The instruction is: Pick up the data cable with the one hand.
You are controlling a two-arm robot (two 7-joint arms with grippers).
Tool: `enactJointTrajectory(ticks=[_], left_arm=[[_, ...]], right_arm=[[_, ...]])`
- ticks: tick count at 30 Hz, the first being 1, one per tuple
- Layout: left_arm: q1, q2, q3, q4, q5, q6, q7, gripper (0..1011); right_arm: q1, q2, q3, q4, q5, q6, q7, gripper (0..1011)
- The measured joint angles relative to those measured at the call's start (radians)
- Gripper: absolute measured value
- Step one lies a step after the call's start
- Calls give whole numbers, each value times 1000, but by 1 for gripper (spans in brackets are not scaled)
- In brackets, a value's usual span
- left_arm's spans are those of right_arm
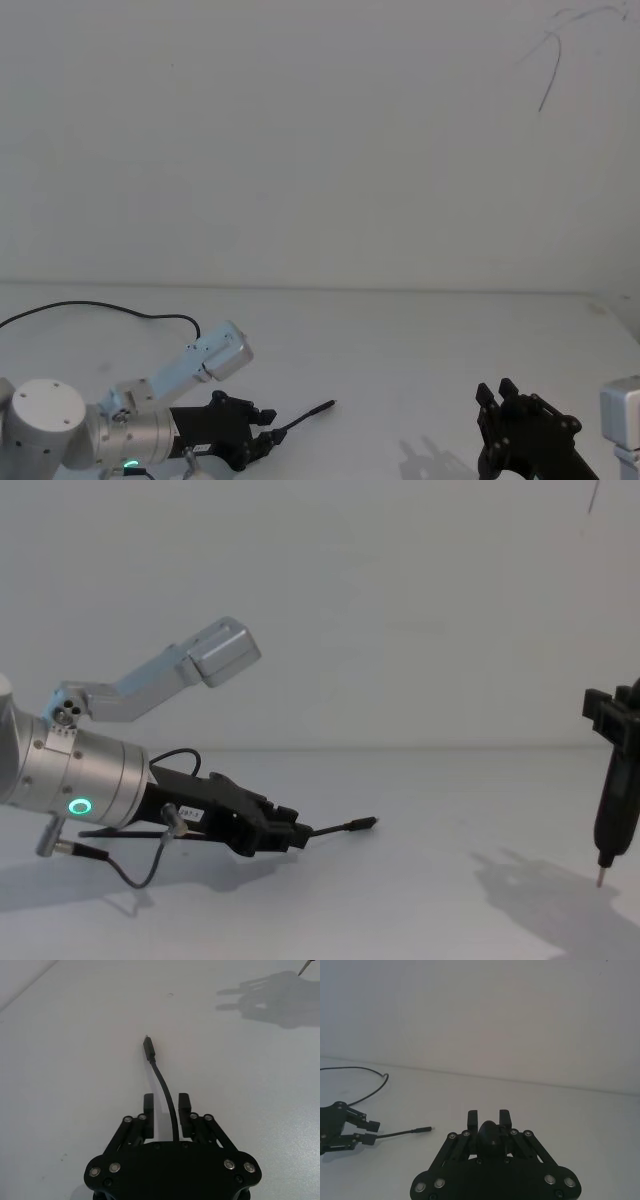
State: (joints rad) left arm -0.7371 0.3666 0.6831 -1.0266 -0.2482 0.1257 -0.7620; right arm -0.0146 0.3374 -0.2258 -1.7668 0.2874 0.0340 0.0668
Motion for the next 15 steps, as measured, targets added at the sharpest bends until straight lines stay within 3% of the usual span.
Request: enactJointTrajectory(ticks=[9, 15], left_arm=[[-1, 0, 1, 0, 0, 3, -1, 72], [0, 1, -3, -3, -6, -4, -3, 37]], right_arm=[[0, 0, 0, 0, 0, 0, 0, 251], [0, 0, 0, 0, 0, 0, 0, 251]])
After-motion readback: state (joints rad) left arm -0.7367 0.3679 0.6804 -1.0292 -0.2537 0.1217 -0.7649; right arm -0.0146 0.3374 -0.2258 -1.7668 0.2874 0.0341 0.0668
